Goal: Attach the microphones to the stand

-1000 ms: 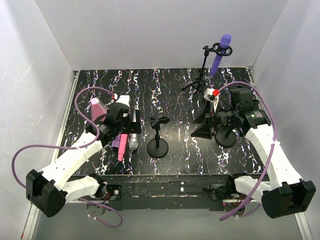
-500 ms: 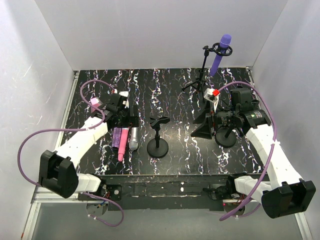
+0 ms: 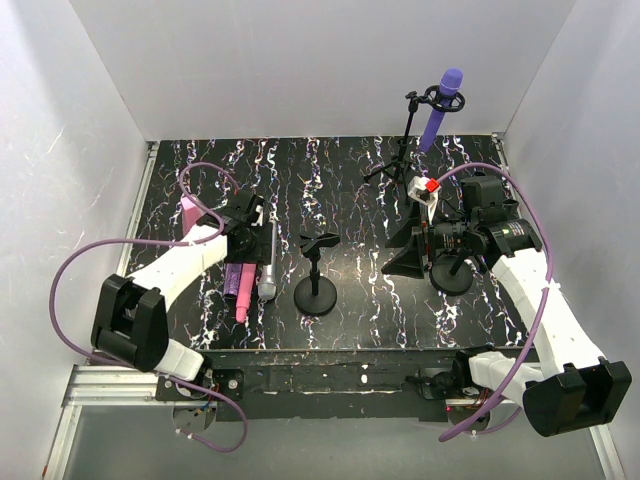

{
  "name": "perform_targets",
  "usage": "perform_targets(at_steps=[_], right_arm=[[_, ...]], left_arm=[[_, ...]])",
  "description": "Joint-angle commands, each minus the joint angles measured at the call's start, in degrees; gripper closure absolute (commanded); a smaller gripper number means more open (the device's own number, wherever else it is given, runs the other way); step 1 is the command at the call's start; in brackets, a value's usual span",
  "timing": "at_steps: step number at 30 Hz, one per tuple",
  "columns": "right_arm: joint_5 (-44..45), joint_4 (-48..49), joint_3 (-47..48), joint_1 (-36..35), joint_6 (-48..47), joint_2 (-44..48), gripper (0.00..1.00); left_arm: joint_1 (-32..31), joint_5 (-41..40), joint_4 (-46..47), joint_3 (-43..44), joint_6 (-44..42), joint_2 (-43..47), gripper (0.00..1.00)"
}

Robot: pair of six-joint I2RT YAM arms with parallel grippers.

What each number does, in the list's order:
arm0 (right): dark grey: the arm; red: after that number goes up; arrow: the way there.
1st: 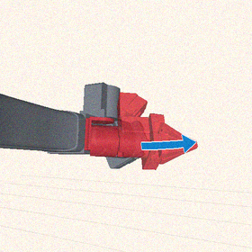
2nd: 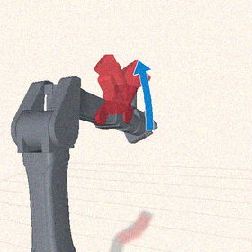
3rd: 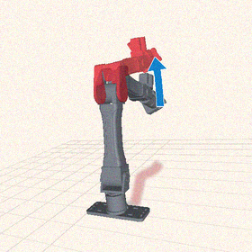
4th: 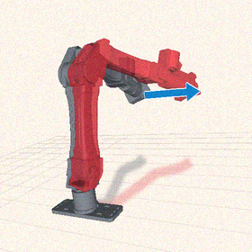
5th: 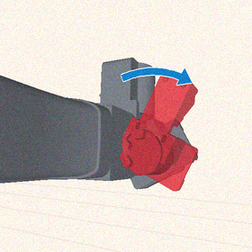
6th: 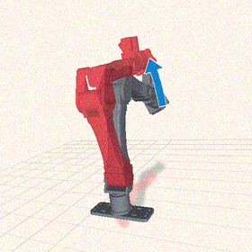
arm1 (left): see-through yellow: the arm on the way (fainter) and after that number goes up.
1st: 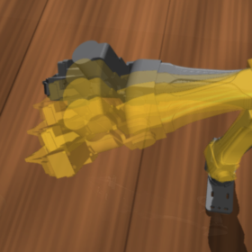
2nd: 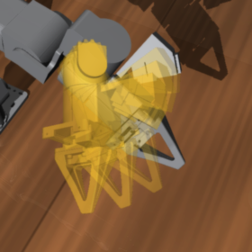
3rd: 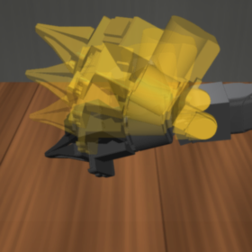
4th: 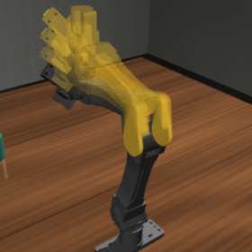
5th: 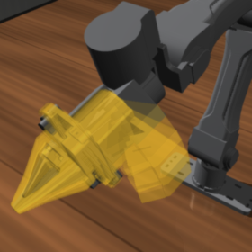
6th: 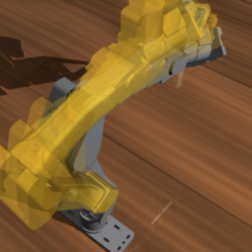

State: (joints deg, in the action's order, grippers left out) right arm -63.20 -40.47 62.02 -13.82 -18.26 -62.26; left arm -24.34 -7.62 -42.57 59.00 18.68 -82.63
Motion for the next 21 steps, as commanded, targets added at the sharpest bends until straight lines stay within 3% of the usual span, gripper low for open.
perform_targets(at_steps=[1,15,21], right_arm=[[-1.4,1.4,-0.4,0.4,-0.5,0.0,0.1],[-1.4,1.4,-0.8,0.6,-0.5,0.7,0.1],[-1.9,1.6,-0.8,0.6,-0.5,0.5,0.1]], left_arm=[[0.3,-2.3,-0.6,1.1,-1.0,-1.3,0.39],[3.2,-9.9,-2.0,2.8,-4.9,-3.0,0.39],[5.4,-8.2,-1.0,2.8,-5.9,-4.8,0.43]])
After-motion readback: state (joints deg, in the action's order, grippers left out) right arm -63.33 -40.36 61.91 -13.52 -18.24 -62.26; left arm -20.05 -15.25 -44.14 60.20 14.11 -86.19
